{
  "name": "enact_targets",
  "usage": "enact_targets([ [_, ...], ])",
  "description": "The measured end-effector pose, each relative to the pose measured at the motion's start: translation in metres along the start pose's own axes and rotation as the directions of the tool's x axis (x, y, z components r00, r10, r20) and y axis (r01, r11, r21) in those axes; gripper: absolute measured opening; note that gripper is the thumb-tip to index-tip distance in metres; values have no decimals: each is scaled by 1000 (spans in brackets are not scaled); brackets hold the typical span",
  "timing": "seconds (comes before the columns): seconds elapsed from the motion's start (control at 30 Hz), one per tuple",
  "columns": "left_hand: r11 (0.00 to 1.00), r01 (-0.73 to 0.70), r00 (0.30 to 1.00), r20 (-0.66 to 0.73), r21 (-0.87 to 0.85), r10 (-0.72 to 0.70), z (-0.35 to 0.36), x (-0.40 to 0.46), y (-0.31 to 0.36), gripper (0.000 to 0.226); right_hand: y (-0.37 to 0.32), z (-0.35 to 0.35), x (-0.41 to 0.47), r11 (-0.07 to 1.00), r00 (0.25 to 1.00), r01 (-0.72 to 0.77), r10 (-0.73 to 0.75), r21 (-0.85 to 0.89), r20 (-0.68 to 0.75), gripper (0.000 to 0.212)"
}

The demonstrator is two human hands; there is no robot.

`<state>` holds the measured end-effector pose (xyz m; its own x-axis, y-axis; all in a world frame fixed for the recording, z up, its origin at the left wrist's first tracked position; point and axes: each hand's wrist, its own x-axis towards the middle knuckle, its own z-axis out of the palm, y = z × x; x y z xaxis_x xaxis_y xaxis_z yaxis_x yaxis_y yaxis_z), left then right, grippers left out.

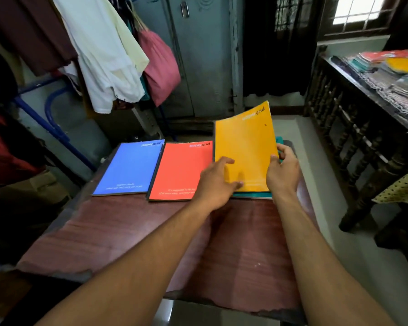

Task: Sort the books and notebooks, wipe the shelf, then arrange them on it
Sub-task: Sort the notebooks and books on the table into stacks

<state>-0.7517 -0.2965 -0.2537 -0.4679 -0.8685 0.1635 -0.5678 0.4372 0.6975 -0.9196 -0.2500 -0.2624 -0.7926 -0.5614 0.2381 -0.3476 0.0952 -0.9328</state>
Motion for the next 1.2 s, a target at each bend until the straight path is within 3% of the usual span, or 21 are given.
enact_targets([
  [0.1, 985, 47, 961, -260, -166, -89, -37, -11, -11, 43, -14, 15, -20, 967, 996, -68, 54, 246, 64, 29],
  [0.17, 967, 100, 933, -316, -236, -173, -68, -30, -26, 41, -28, 28, -47, 932, 987, -104, 53, 346, 153, 28],
  [0.3, 865, 222, 864, -321, -450, -389, -128, -102, -73, 33, -48, 58, -130, 931, 913, -102, -52, 350, 405, 21],
  [0.47, 896, 349, 845, -321, -275, -428, -186, -205, -131, 40, -64, 89, -230, 960, 624, -111, -135, 258, 770, 32],
  [0.6, 877, 475, 811, -351, -70, -467, -217, -242, -167, 45, -90, 103, -242, 998, 393, -59, 3, 23, 919, 24],
  [0.63, 878, 478, 815, -356, -35, -457, -224, -245, -172, 47, -95, 106, -235, 999, 360, 35, 16, -31, 933, 20],
  [0.67, 881, 472, 821, -356, -18, -447, -230, -246, -176, 49, -99, 111, -226, 977, 378, 208, -28, -56, 926, 21],
  [0.73, 884, 466, 834, -341, 16, -434, -239, -246, -182, 51, -101, 130, -206, 825, 472, 563, -262, -58, 842, 23],
  [0.8, 877, 462, 855, -327, 128, -403, -239, -242, -187, 51, -98, 151, -188, 652, 453, 755, -447, -65, 771, 19],
  [0.83, 870, 458, 865, -319, 183, -388, -238, -239, -189, 49, -97, 160, -181, 589, 423, 804, -461, -88, 780, 26],
  [0.97, 832, 475, 868, -307, 286, -390, -235, -241, -201, 43, -94, 197, -175, 492, 325, 862, -354, -121, 877, 48],
  [1.03, 802, 508, 849, -343, 315, -403, -236, -242, -200, 41, -95, 209, -179, 525, 320, 846, -353, -97, 879, 56],
  [1.2, 693, 544, 834, -395, 473, -386, -230, -240, -203, 55, -86, 223, -191, 559, 371, 824, -412, -90, 832, 41],
])
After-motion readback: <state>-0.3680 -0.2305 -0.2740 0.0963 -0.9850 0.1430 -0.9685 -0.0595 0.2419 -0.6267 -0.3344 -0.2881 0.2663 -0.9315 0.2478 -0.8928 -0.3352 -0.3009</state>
